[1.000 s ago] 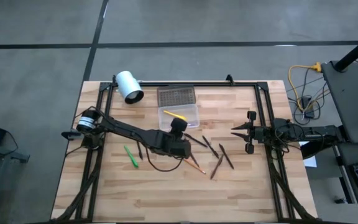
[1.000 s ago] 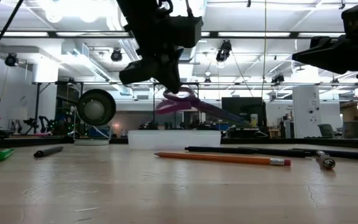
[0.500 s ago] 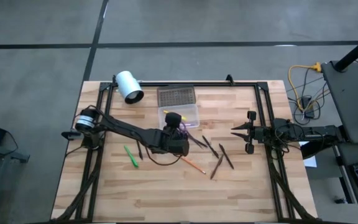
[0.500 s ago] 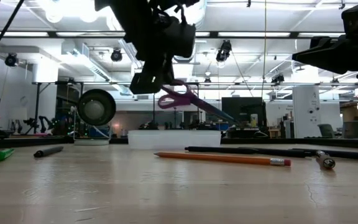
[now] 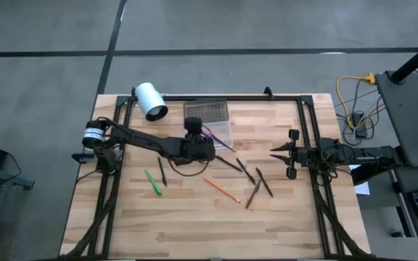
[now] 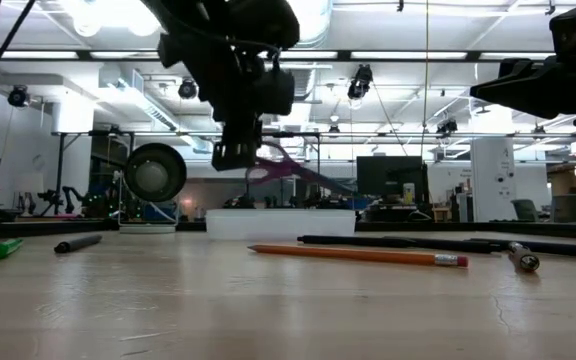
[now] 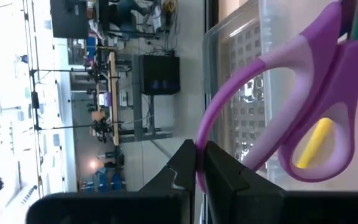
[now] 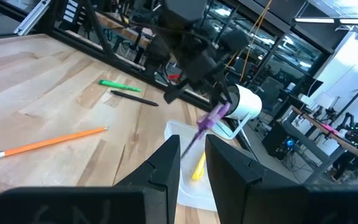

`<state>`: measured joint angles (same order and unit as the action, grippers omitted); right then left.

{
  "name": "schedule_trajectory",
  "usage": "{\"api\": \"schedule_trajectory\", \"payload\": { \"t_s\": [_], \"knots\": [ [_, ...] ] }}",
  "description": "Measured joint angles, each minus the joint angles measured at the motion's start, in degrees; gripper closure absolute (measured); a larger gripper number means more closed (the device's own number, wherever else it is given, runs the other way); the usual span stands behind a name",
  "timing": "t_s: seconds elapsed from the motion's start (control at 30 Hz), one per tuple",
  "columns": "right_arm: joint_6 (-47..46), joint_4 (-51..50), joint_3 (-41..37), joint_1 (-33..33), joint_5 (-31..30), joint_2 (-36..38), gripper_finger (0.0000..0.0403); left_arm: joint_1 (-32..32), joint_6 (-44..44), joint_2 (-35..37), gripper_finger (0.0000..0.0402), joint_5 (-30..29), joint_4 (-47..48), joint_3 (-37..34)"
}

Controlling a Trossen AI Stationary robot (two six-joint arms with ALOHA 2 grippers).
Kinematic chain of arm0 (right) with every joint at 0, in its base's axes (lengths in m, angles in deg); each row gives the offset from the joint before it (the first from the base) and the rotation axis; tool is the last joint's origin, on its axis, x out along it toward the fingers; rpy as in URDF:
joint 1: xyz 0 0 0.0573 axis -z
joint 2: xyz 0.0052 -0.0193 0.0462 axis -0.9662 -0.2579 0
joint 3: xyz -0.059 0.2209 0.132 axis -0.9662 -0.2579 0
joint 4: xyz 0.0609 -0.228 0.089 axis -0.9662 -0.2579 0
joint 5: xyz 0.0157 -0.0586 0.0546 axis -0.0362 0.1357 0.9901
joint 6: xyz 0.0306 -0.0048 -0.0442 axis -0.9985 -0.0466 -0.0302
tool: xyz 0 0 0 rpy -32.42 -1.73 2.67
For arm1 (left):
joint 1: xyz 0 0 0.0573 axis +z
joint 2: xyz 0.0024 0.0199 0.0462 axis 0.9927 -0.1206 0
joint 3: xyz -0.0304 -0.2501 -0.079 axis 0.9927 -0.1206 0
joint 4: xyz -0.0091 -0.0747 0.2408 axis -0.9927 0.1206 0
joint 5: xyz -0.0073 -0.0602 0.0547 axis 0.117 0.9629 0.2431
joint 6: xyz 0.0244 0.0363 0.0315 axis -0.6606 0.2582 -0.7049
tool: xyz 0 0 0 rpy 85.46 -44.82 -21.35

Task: Pick & place school supplies into a supply box
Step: Put the violet scissors into the supply box

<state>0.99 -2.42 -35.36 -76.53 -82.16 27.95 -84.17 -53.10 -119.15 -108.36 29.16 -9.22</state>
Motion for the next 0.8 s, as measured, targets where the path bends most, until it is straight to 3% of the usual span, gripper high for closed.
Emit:
{"api": "schedule_trajectory", "payload": {
  "t_s": [0.1,0.8],
  "knots": [
    [0.0,0.0,0.0,0.0,0.0,0.0,0.0335,1.5,-1.9,0.0,0.04,-0.1,-3.5,-1.7],
    [0.0,0.0,0.0,0.0,0.0,0.0,0.0335,5.4,0.6,0.3,0.04,1.1,-3.5,-4.1]
  ]
}}
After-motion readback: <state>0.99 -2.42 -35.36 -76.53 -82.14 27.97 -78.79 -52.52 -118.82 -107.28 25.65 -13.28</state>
